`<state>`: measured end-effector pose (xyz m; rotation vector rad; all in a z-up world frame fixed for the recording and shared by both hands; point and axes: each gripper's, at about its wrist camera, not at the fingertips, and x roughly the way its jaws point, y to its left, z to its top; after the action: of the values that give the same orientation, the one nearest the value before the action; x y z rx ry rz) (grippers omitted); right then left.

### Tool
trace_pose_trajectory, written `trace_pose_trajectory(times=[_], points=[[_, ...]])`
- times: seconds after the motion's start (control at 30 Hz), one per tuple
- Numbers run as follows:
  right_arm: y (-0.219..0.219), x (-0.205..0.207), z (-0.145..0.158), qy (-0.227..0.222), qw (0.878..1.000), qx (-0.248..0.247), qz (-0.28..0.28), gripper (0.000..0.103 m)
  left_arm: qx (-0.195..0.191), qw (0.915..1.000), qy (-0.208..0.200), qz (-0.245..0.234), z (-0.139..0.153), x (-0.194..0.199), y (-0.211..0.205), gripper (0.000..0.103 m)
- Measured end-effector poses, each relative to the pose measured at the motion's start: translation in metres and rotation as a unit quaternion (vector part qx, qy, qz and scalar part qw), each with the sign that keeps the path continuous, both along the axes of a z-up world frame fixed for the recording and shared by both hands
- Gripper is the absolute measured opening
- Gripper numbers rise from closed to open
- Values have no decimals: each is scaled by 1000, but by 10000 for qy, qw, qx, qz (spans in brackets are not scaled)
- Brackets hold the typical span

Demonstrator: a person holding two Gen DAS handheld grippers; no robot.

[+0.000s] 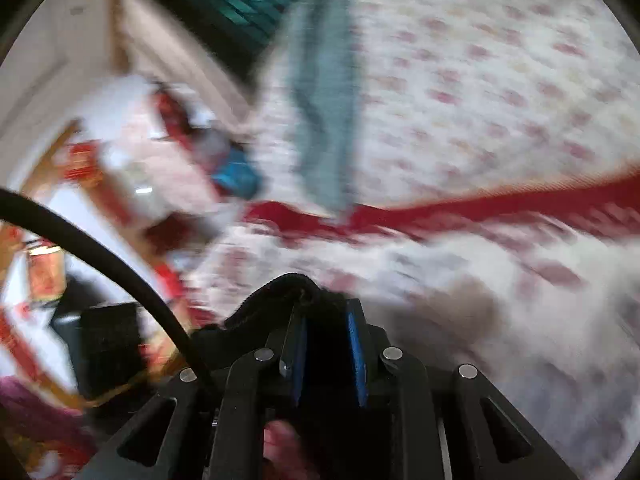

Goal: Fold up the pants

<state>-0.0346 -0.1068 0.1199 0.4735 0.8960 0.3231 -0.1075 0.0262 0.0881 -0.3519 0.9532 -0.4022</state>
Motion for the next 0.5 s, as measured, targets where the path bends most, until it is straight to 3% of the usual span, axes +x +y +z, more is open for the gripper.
trace_pose_trajectory(times=[0.03, 0.1, 0.2, 0.27, 0.37, 0.5], points=[[-5, -3, -7, 253, 9992, -255, -172, 23, -138, 9997, 199, -59, -5, 0, -3, 32], [-13, -11, -16, 647, 9945, -697, -437, 43, -313, 9989, 276, -218, -4, -6, -12, 49], [-27, -28, -9, 570, 9946, -590, -644, 46, -166, 9972, -15, -731, 11, -22, -26, 50], [-35, -36, 3, 444, 9948, -447, -806, 47, -98, 9965, -86, -829, 18, -26, -22, 50], [-32, -46, 29, 174, 9953, -354, -881, 52, 55, 9986, -172, -500, 30, -26, 8, 50], [-8, -51, 51, -7, 9980, -370, -513, 58, 575, 9978, -246, 238, 39, -15, 53, 50]])
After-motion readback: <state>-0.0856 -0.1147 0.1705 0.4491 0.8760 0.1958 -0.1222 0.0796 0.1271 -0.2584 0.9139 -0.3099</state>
